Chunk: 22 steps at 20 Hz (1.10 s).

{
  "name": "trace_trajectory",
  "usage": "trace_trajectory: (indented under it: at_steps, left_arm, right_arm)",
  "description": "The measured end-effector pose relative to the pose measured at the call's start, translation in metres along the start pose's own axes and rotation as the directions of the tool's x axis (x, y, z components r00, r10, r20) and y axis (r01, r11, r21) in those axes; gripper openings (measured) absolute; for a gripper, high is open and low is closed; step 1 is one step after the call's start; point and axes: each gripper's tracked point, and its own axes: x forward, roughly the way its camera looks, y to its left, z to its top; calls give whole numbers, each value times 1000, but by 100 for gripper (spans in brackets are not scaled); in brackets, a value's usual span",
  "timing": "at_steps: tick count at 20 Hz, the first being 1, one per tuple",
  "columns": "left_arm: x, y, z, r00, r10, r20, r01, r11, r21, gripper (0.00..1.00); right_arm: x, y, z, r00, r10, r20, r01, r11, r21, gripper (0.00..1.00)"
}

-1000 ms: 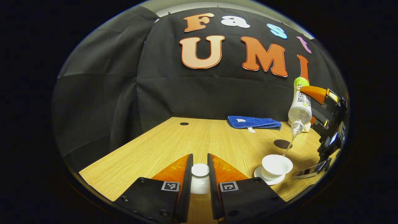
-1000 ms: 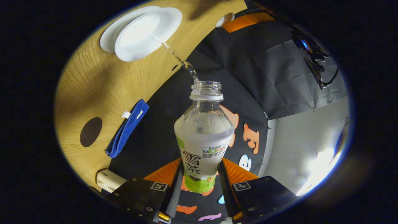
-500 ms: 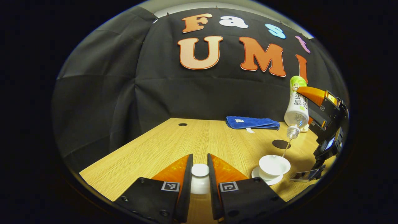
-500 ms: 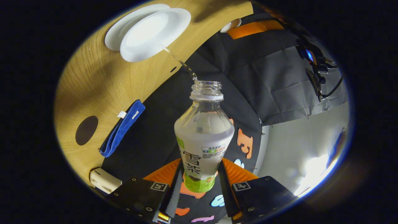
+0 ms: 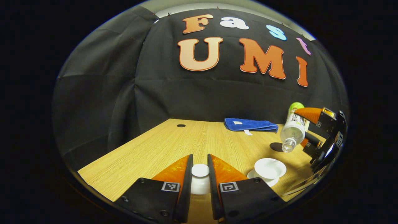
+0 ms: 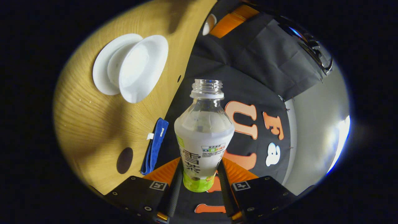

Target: Open the teacup lid with one hand, grasp the water bottle and pour water into the teacup with the other hand; after pouring, place the water bottle on the coaster and then close the teacup lid.

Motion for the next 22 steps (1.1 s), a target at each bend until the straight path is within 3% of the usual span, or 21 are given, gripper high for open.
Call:
trace_trajectory:
  at_steps: [2, 4, 8, 11, 14, 17, 20, 22]
  left_arm:
    - [0, -7, 3, 1000, -12, 7, 12, 1000, -1, 32]
    - [2, -14, 3, 1000, -22, 2, 22, 1000, -7, 32]
    - [2, -25, 5, 999, -34, 1, 34, 999, -2, 33]
    - [1, -34, 8, 999, -52, 10, 52, 999, -15, 31]
    - [0, -42, 11, 998, -59, 17, 59, 998, -17, 32]
    - [-1, -49, 16, 997, -68, 31, 69, 998, -16, 33]
    - [-1, -53, 17, 997, -71, 34, 71, 997, -17, 33]
    - [-2, -56, 19, 997, -73, 38, 74, 997, -20, 33]
  right_arm:
    - [-1, 16, -1, 997, 70, -30, -64, 982, 180, 61]
    - [-2, 28, -4, 990, 125, -58, -97, 932, 348, 61]
    - [-2, 26, -14, 982, 170, -82, -99, 834, 543, 62]
    - [5, 28, -26, 971, 222, -87, -104, 721, 685, 62]
    - [15, 23, -49, 965, 238, -112, -58, 608, 791, 62]
    - [26, 18, -70, 957, 266, -115, -14, 439, 898, 62]
    - [33, 18, -86, 948, 281, -148, 45, 342, 939, 61]
    - [36, 24, -89, 943, 302, -139, 63, 249, 967, 61]
